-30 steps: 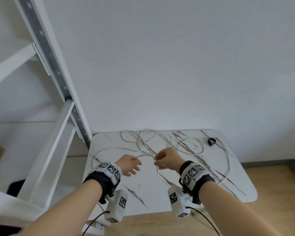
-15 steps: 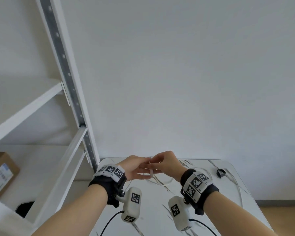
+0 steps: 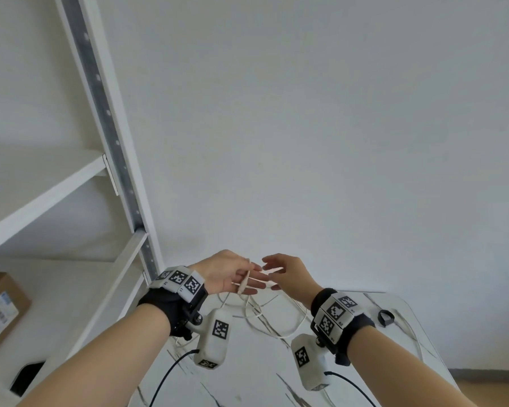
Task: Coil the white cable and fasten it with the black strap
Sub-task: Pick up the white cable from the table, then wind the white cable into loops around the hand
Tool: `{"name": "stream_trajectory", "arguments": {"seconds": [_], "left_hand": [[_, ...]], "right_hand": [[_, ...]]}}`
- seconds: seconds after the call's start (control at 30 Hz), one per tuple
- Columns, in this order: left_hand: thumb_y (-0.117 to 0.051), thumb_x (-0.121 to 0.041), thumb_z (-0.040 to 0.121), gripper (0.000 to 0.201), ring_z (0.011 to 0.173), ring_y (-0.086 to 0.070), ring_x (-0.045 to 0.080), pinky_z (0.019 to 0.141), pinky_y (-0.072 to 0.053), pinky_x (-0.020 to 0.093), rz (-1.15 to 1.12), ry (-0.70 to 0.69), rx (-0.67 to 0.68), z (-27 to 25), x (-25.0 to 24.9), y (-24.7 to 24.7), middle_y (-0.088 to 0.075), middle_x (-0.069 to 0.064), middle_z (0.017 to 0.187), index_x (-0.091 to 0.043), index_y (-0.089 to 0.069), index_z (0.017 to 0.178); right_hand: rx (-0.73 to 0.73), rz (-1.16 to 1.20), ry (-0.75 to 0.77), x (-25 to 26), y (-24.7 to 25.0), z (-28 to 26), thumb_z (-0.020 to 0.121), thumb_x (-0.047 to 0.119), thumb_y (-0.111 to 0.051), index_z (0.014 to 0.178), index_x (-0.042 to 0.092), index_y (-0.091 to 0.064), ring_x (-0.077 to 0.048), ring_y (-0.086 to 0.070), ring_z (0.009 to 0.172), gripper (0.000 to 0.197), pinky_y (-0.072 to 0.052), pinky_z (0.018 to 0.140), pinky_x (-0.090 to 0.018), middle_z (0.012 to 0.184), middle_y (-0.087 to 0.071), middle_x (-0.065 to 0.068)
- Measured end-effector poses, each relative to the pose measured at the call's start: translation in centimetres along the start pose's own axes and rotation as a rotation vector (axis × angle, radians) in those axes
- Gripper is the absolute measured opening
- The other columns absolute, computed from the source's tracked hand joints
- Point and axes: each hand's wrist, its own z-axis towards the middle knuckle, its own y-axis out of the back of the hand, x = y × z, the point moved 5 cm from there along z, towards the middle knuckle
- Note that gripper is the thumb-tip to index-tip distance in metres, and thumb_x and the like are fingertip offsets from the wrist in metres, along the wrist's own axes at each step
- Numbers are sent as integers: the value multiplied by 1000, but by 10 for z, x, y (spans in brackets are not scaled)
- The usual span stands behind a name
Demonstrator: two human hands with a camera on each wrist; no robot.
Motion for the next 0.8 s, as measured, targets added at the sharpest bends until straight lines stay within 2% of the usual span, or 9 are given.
{"name": "stream_trajectory", "arguments": {"seconds": [0.07, 0.13, 0.2, 0.3, 0.37, 0.43, 0.57, 0.7, 0.8], "left_hand": [[-44, -6, 97, 21, 90, -69, 28, 81, -58, 37, -8, -18, 78, -7, -12, -6, -68, 23, 107, 6, -57, 108], [-44, -5, 98, 21, 90, -70, 27, 79, -59, 36, -40, -48, 149, -14, -23, -13, -68, 22, 107, 7, -57, 110], [-44, -4, 97, 23, 91, -70, 28, 83, -58, 38, -79, -94, 189, -19, -34, -17, -67, 23, 108, 8, -56, 112], [-44, -2, 97, 20, 96, -69, 30, 89, -56, 40, -125, -171, 199, -24, -50, -19, -69, 21, 108, 6, -57, 109], [-43, -1, 96, 19, 95, -70, 30, 87, -57, 39, -155, -218, 190, -26, -60, -18, -70, 19, 106, 4, -58, 107], [-42, -1, 97, 20, 93, -71, 27, 86, -57, 38, -185, -260, 184, -27, -71, -17, -72, 16, 103, 2, -59, 107], [-40, 0, 97, 21, 90, -72, 25, 86, -57, 38, -289, -356, 143, -28, -97, -10, -73, 14, 100, 2, -59, 106], [-44, 5, 94, 18, 90, -72, 27, 81, -59, 37, -412, -455, 68, -28, -110, 7, -74, 15, 98, 2, -57, 106], [-45, 4, 93, 17, 92, -72, 26, 83, -59, 36, -454, -503, 21, -25, -109, 21, -74, 14, 98, 2, -58, 105]], "right_hand": [[47, -24, 26, 4, -7, 3, 88, 3, -55, 118, 4, -57, -22, -66, 86, 30, -57, 74, -30, 102, -65, -4], [131, 20, 82, 10, -16, 5, 94, 4, -43, 103, -1, -58, -12, -63, 71, 18, -53, 68, -23, 76, -65, 4], [109, 14, 124, 19, -21, 6, 98, 3, -27, 85, 11, -51, -9, -53, 63, 29, -46, 60, -19, 62, -58, 5], [104, 103, 46, 18, -31, 13, 96, 6, -42, 86, 20, -57, -17, -60, 74, 22, -50, 70, -28, 78, -63, 1], [114, 121, 25, 13, -36, 15, 93, 8, -50, 95, 11, -63, -14, -64, 74, 14, -52, 72, -25, 81, -67, 1], [128, 135, 3, 7, -39, 18, 94, 4, -48, 100, 0, -63, -9, -65, 68, 17, -51, 68, -20, 79, -68, 0], [175, 146, -46, -2, -42, 15, 94, 0, -43, 94, 3, -61, -3, -65, 55, 19, -46, 59, -17, 73, -67, -2], [183, 168, -107, -19, -42, 11, 95, 2, -42, 100, 5, -56, -12, -63, 62, 16, -48, 63, -22, 78, -67, -5], [43, 241, -119, -30, -28, 9, 92, 3, -50, 105, 7, -49, -17, -64, 65, 14, -52, 64, -23, 80, -67, -7]]}}
